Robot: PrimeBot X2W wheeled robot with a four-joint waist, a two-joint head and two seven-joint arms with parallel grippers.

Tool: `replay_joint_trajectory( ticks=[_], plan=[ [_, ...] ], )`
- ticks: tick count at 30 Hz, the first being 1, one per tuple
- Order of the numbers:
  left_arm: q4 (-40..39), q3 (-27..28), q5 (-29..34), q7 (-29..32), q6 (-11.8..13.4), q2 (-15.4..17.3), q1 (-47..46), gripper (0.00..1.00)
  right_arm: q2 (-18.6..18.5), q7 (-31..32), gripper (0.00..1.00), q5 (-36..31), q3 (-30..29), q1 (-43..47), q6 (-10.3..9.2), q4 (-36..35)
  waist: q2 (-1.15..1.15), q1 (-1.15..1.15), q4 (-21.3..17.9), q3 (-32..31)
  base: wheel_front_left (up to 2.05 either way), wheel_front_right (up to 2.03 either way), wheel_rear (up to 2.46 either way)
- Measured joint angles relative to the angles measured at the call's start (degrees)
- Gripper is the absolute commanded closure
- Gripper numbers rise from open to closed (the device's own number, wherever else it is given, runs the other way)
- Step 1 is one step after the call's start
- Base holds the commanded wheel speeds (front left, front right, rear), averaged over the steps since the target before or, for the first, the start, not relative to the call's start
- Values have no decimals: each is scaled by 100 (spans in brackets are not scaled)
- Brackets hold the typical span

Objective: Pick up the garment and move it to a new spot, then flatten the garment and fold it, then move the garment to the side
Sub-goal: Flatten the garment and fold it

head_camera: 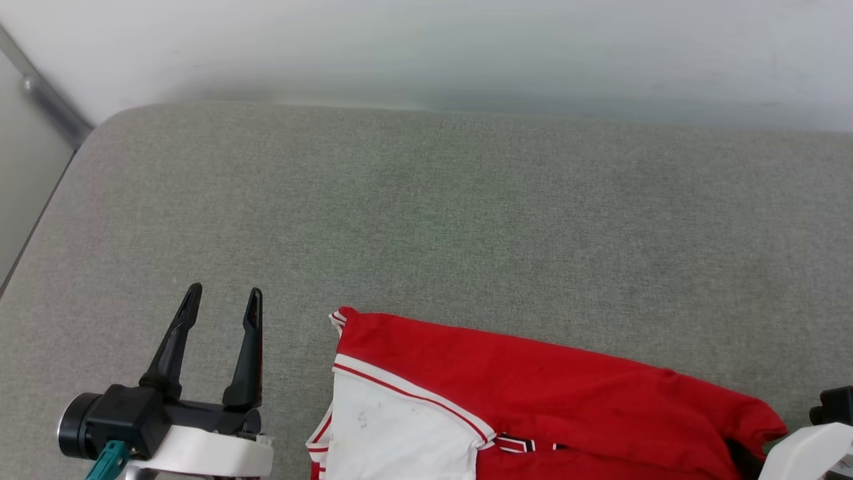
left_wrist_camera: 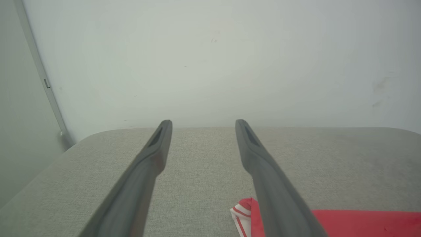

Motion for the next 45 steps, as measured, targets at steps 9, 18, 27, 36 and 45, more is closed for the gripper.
replay_joint_trajectory(
  ticks=[9, 18, 27, 36, 45],
  plan=[
    [-4, -38, -2, 0, -7, 19, 85, 0, -230, -177, 100, -299, -600, 35, 7, -37, 0, 0, -85, -79, 0, 0, 0],
    [26, -78, -13, 0, -7, 47, 85, 0, -544, -426, 100, -844, -1158, -175, 2, 77, 0, 0, -152, -87, 0, 0, 0],
    [78, -64, -45, 0, -7, 24, 157, 0, -296, 44, 100, -606, -576, 79, 0, -1099, 0, 0, -177, -301, 0, 0, 0],
    [89, -90, -46, 0, -7, -23, 226, 0, 349, 910, 100, -154, 152, 361, 0, -2264, 0, 0, -126, -471, 0, 0, 0],
    [121, -120, -62, 0, -7, -26, 225, 0, 515, 864, 100, 1099, 1211, 285, -1, -2151, 0, 0, 36, -453, 0, 0, 0]
  ],
)
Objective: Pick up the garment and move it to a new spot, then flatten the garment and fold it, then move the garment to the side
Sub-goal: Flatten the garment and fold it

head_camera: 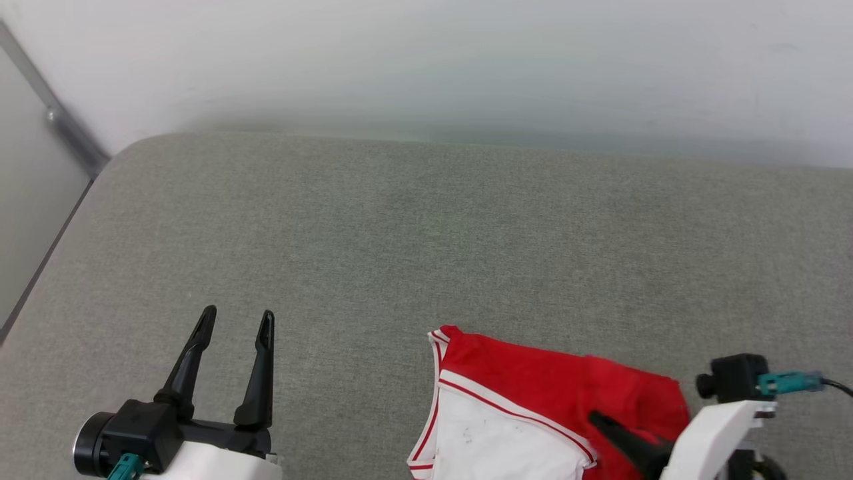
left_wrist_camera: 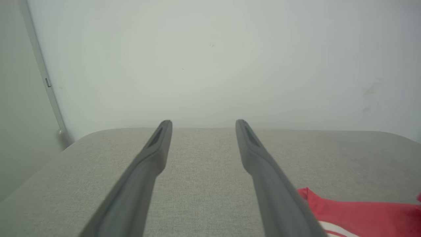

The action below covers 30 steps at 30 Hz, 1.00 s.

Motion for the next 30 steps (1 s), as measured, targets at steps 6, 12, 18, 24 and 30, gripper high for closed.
replay_joint_trajectory(
  ticks=[6, 12, 18, 24, 30],
  plan=[
    [43, -36, -1, 0, 0, 0, -4, 0, 12, -535, 100, 650, 771, -300, 0, 633, 0, 0, 131, 8, 0, 0, 0],
    [68, -67, -9, 0, 0, 3, -18, 0, 14, -1100, 100, 987, 1234, -764, 0, 1402, 0, 0, 270, 8, 0, 0, 0],
    [81, -86, -33, 0, 0, 0, -25, 0, 16, -1522, 100, 1072, 1462, -1160, 0, 2149, 0, 0, 386, 24, 0, 0, 0],
    [91, -77, -43, 0, 0, -4, -25, 0, 14, -1849, 0, 1110, 1655, -1485, 0, 2657, 0, 0, 439, 51, 0, 0, 0],
    [114, -30, -42, 0, 0, -7, -21, 0, 21, -1898, 0, 1397, 2079, -1646, 0, 2537, 0, 0, 368, 27, 0, 0, 0]
  ],
)
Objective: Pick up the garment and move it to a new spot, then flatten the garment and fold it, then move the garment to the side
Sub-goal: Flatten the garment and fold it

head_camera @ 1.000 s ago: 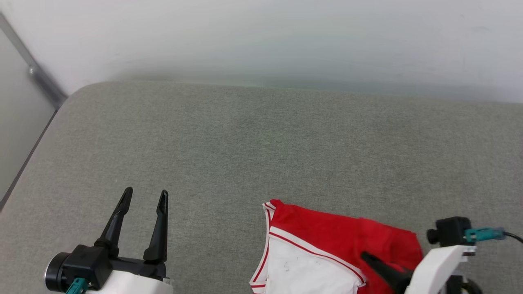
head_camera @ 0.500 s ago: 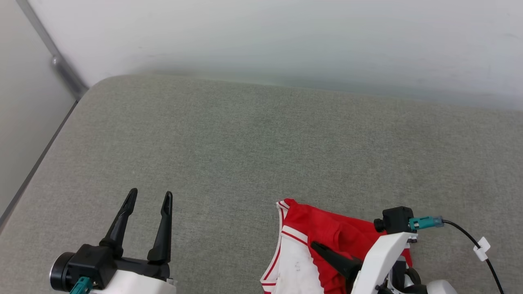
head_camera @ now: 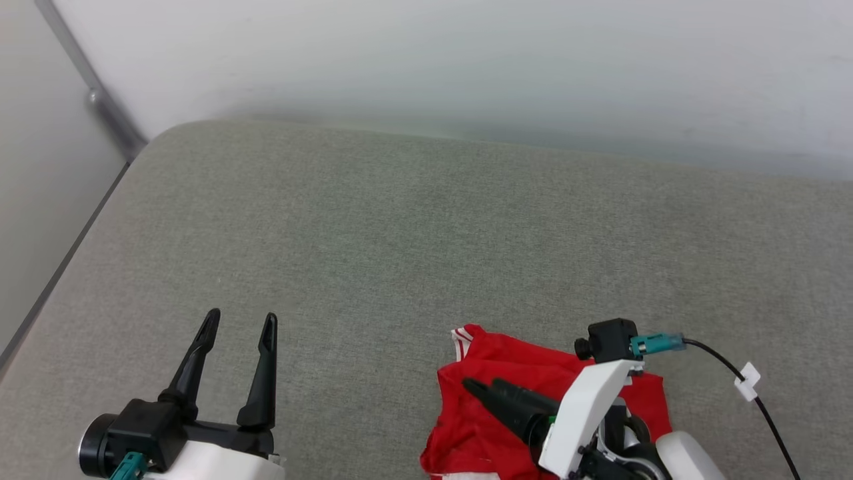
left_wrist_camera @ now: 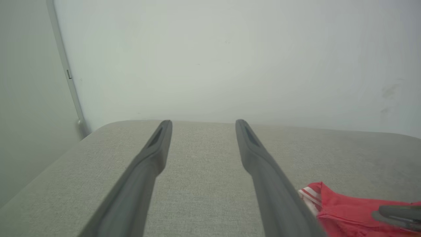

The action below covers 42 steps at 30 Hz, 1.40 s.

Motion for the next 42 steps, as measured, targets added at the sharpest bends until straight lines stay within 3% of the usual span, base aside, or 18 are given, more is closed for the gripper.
replay_joint_trajectory(
  ticks=[6, 12, 18, 26, 31, 42],
  plan=[
    [2, -1, 11, 0, 0, -5, 4, 0, 2, 48, 0, -339, -323, -204, 0, -212, 0, 0, -162, -57, 0, 0, 0],
    [-35, -15, 20, -1, 0, -7, 9, 0, -42, 205, 0, -1903, -1093, -444, 0, -738, 0, 0, -371, -79, 0, 0, 0],
    [-62, -63, 35, -1, 0, -29, -18, 0, -868, -263, 0, -3471, -1429, -486, 1, -1336, 0, 0, -559, -53, 0, 0, 0],
    [-74, -155, 9, -1, 0, -55, -38, 0, -1397, -1396, 0, -4110, -2000, 52, 1, -1671, 0, 0, -704, -73, 0, 0, 0],
    [-88, -192, -19, -1, 0, -47, -29, 0, -1280, -2103, 0, -4287, -2340, 532, 1, -1947, 0, 0, -755, -94, 0, 0, 0],
    [-119, -327, -123, -1, 0, -104, 130, 0, -509, -3008, 0, -4542, -2581, 1259, 2, -2264, 0, 0, -768, -79, 0, 0, 0]
  ],
)
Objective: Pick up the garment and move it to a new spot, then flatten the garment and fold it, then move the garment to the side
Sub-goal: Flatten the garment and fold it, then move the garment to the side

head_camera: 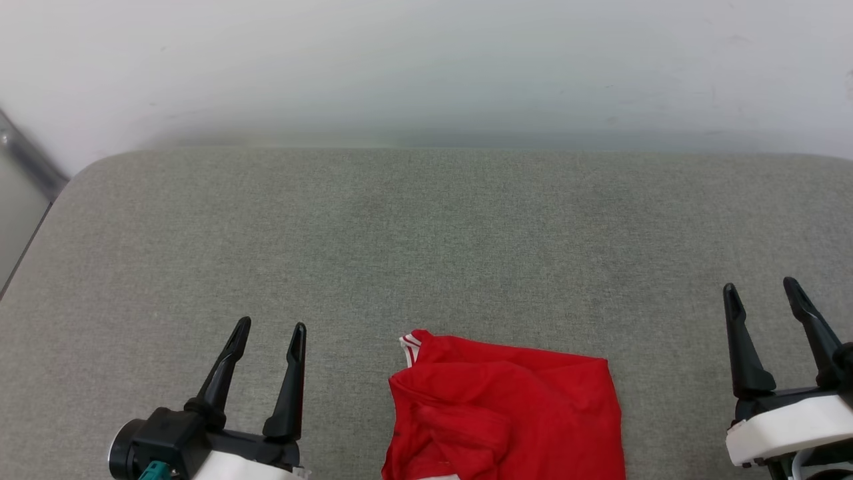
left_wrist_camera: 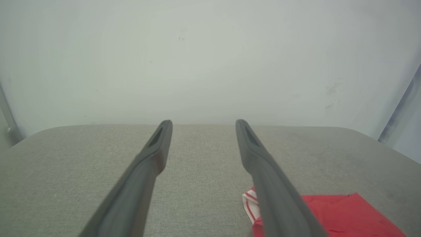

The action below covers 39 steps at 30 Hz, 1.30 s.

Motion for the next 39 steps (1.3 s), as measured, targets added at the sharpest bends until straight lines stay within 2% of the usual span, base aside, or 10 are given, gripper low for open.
replay_joint_trajectory(
  ticks=[10, 17, 21, 26, 31, 34, 39],
  plan=[
    [46, -23, -29, 0, 0, 40, -20, 0, 190, -93, 0, -53, -2, 54, -1, 64, 0, 0, 15, -43, 0, 0, 0],
    [55, -38, -21, 0, 0, 49, -26, 0, 190, 163, 0, -29, 82, 80, -1, 90, 0, 0, 22, -1, 0, 0, 0],
    [63, -63, -19, 0, 0, 49, -83, 0, 12, 1110, 0, 229, 336, 211, 0, 38, 0, 0, 43, 61, 0, 0, 0],
    [71, -74, -19, 0, 0, 51, -112, 0, -260, 2841, 0, 786, 578, 333, -1, -375, 0, 0, 69, 170, 0, 0, 0],
    [78, -127, -19, 0, -1, 35, -239, 0, -101, 4411, 0, 1148, 557, 407, -1, -655, 0, 0, 125, 336, 0, 0, 0],
    [102, -203, -20, 0, -1, 21, -338, 0, 13, 5003, 0, 1203, 604, 387, -1, -648, 0, 0, 201, 444, 0, 0, 0],
    [155, -257, -30, 0, -1, 22, -479, 0, 152, 5550, 0, 1006, 590, 229, -2, -311, 0, 0, 370, 612, 0, 0, 0]
  ],
)
